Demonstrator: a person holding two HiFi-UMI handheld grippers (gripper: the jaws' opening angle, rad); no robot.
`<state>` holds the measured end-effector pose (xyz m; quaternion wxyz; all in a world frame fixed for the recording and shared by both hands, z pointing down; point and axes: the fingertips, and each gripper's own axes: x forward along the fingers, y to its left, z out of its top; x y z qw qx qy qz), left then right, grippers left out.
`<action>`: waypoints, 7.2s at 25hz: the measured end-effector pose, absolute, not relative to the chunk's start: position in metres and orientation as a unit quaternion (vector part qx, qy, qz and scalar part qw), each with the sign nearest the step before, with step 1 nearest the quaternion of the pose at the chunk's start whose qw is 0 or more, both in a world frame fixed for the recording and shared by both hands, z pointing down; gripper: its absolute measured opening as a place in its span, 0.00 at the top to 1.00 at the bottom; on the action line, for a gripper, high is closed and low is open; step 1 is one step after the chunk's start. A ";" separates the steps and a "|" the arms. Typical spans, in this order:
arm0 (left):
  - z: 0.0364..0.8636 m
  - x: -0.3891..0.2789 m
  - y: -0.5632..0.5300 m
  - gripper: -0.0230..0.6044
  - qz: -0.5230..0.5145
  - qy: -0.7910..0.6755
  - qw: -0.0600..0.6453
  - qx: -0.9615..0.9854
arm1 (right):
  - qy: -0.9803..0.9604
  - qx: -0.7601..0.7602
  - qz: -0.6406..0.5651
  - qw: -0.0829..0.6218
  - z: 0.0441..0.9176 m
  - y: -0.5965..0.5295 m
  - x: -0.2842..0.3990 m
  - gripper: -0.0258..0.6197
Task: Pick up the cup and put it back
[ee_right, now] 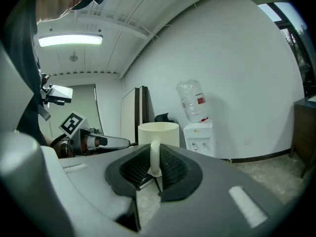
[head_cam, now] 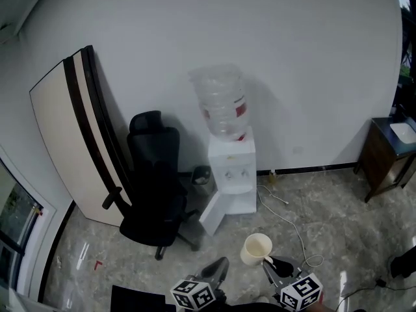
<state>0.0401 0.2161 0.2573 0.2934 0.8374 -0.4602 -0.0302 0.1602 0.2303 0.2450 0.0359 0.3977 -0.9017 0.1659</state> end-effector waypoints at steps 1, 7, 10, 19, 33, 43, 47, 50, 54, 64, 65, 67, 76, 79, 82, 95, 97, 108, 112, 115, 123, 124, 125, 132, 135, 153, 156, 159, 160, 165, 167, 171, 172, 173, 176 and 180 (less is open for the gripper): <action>0.256 0.041 0.219 0.96 -0.030 -0.454 0.294 0.841 | -0.901 0.401 0.161 0.031 0.241 0.234 0.158 0.88; 0.238 0.025 0.239 0.96 -0.005 -0.426 0.267 0.864 | -0.891 0.433 0.140 0.006 0.212 0.247 0.130 0.88; 0.233 0.006 0.240 0.96 -0.006 -0.417 0.269 0.868 | -0.887 0.442 0.136 -0.002 0.202 0.247 0.105 0.88; 0.240 -0.027 0.227 0.96 -0.014 -0.408 0.260 0.875 | -0.885 0.447 0.134 0.001 0.206 0.243 0.069 0.88; 0.231 -0.014 0.221 0.96 -0.010 -0.404 0.241 0.882 | -0.888 0.436 0.143 0.002 0.210 0.229 0.076 0.88; 0.240 -0.016 0.214 0.96 -0.012 -0.411 0.248 0.877 | -0.891 0.432 0.138 0.000 0.209 0.224 0.079 0.88; 0.240 -0.018 0.214 0.96 -0.014 -0.415 0.249 0.875 | -0.891 0.433 0.140 0.000 0.208 0.224 0.079 0.88; 0.242 -0.020 0.216 0.96 -0.014 -0.417 0.251 0.874 | -0.891 0.433 0.138 -0.002 0.208 0.226 0.079 0.88; 0.240 -0.018 0.219 0.96 -0.013 -0.419 0.253 0.872 | -0.891 0.432 0.139 -0.004 0.210 0.228 0.079 0.88; 0.240 -0.015 0.226 0.96 -0.012 -0.419 0.254 0.871 | -0.889 0.438 0.134 -0.009 0.206 0.235 0.084 0.88; 0.240 -0.014 0.227 0.96 -0.011 -0.418 0.253 0.872 | -0.888 0.439 0.134 -0.010 0.206 0.236 0.085 0.88; 0.239 -0.012 0.229 0.96 -0.011 -0.417 0.252 0.873 | -0.887 0.441 0.134 -0.010 0.205 0.237 0.087 0.88; 0.244 -0.012 0.234 0.96 -0.013 -0.421 0.262 0.868 | -0.886 0.443 0.134 -0.010 0.207 0.243 0.090 0.88; 0.244 -0.012 0.234 0.96 -0.012 -0.425 0.261 0.867 | -0.886 0.444 0.131 -0.012 0.205 0.243 0.094 0.88; 0.245 -0.005 0.234 0.96 -0.011 -0.425 0.261 0.866 | -0.887 0.443 0.131 -0.011 0.205 0.243 0.100 0.88; 0.255 0.068 0.227 0.96 -0.004 -0.434 0.270 0.860 | -0.891 0.433 0.136 -0.003 0.213 0.230 0.173 0.88; 0.258 0.080 0.227 0.96 -0.003 -0.438 0.272 0.857 | -0.891 0.432 0.138 -0.003 0.216 0.228 0.189 0.88; 0.272 0.084 0.197 0.96 0.004 -0.469 0.288 0.835 | -0.874 0.465 0.141 -0.007 0.220 0.163 0.239 0.88; 0.283 0.065 0.154 0.96 -0.013 -0.468 0.305 0.829 | -0.869 0.477 0.130 0.005 0.218 0.113 0.229 0.88; 0.287 0.045 0.106 0.96 -0.032 -0.464 0.314 0.828 | -0.866 0.484 0.124 0.019 0.218 0.068 0.209 0.88; 0.305 -0.013 -0.020 0.96 -0.020 -0.439 0.328 0.836 | -0.876 0.467 0.119 0.022 0.211 -0.067 0.116 0.88; 0.309 -0.015 -0.029 0.96 -0.014 -0.437 0.333 0.836 | -0.879 0.461 0.117 0.029 0.216 -0.081 0.107 0.88; 0.312 -0.017 -0.036 0.96 -0.008 -0.435 0.338 0.835 | -0.881 0.456 0.118 0.038 0.223 -0.093 0.100 0.88; 0.333 -0.027 -0.074 0.96 0.020 -0.440 0.336 0.832 | -0.900 0.399 0.152 0.083 0.276 -0.145 0.068 0.88; 0.349 -0.020 -0.086 0.96 0.023 -0.464 0.360 0.809 | -0.916 0.353 0.162 0.105 0.301 -0.163 0.063 0.88; 0.535 0.060 -0.120 0.96 0.020 -0.494 0.519 0.697 | -0.928 0.179 0.222 0.240 0.555 -0.225 0.078 0.88; 0.563 0.048 -0.130 0.96 0.018 -0.484 0.494 0.722 | -0.919 0.199 0.221 0.259 0.596 -0.224 0.065 0.88; 0.599 0.037 -0.129 0.96 0.010 -0.473 0.484 0.736 | -0.912 0.186 0.210 0.300 0.652 -0.215 0.044 0.88; 0.613 0.036 -0.127 0.96 0.007 -0.469 0.485 0.738 | -0.912 0.176 0.203 0.310 0.671 -0.213 0.038 0.88; 0.686 0.043 -0.122 0.96 -0.013 -0.459 0.472 0.753 | -0.919 0.193 0.196 0.282 0.774 -0.228 0.022 0.89; 0.722 0.042 -0.124 0.96 -0.023 -0.468 0.474 0.746 | -0.918 0.214 0.200 0.268 0.824 -0.246 0.020 0.88; 0.798 0.054 -0.120 0.96 -0.040 -0.475 0.482 0.735 | -0.900 0.273 0.222 0.258 0.919 -0.296 0.026 0.88; 0.813 0.058 -0.119 0.96 -0.037 -0.470 0.474 0.743 | -0.895 0.289 0.222 0.258 0.942 -0.310 0.028 0.88; 0.824 0.061 -0.120 0.96 -0.032 -0.459 0.462 0.758 | -0.890 0.306 0.217 0.258 0.964 -0.323 0.030 0.88; 0.848 0.051 -0.131 0.96 -0.017 -0.433 0.411 0.802 | -0.880 0.357 0.201 0.242 1.018 -0.369 0.030 0.88; 0.892 0.018 -0.147 0.96 -0.003 -0.454 0.393 0.800 | -0.870 0.410 0.181 0.204 1.043 -0.427 0.031 0.88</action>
